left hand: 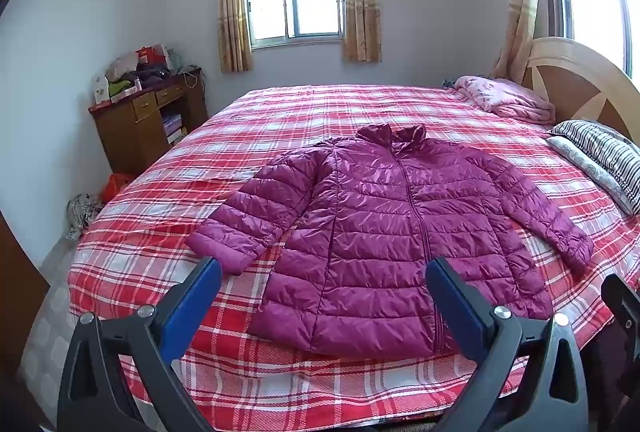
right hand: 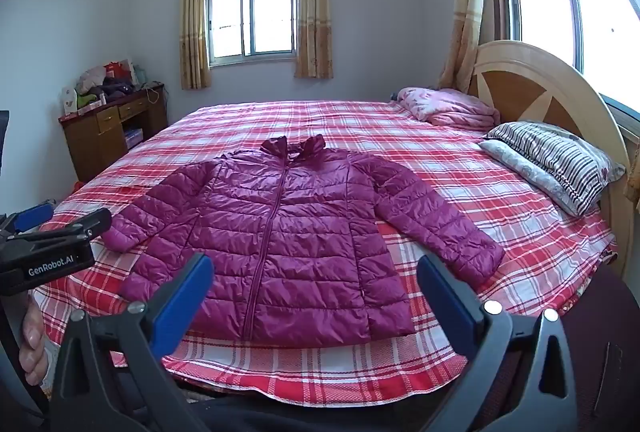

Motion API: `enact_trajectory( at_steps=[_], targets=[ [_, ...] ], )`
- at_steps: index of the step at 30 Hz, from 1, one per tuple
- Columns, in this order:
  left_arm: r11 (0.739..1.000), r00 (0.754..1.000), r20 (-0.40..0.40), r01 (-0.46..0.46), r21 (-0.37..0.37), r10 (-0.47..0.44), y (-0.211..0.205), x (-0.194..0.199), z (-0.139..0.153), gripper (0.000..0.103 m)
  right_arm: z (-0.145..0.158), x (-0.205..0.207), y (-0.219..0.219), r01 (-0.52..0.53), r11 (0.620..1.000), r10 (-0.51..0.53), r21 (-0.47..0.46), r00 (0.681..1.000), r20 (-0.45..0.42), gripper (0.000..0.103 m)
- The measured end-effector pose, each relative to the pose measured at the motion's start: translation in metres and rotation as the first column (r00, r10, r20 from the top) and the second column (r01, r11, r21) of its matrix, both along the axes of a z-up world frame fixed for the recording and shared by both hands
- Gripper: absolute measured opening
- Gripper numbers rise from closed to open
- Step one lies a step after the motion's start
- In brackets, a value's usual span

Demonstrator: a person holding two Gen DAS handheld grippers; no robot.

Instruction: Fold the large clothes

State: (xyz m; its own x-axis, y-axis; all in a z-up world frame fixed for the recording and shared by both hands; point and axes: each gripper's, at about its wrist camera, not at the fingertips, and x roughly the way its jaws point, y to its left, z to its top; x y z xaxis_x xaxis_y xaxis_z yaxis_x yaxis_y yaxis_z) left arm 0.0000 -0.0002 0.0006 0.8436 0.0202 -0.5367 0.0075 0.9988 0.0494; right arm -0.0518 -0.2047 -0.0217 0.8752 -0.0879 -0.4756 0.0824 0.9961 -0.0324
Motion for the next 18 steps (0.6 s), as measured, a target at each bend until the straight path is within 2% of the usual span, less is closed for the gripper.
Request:
enact_trajectory(
  at_steps=[3,9,18],
  targets=[
    [1.000,1.000,0.021,-0.018,-0.005,0.018,0.0022,-0.0026,0.0032,0.102,0.0000,-0.0009,-0.0020,0.002,1.000,-0.002,0.001,1.000,0.007,0.103],
    [1.000,1.000,-0.004,-0.022,-0.022,0.022,0.0043,0.0049,-0.0005,0.102,-0.0022,0.0008,0.0009,-0.001,1.000,0.001,-0.002,1.000,-0.005,0.103],
    [0.999,1.000,0.008,-0.024,-0.025,0.024,0.0072,0.0021,0.0016,0.102,-0.0051,0.0031,-0.0004,-0.008,1.000,0.008,0.018,1.000,-0.021,0.103]
  ],
)
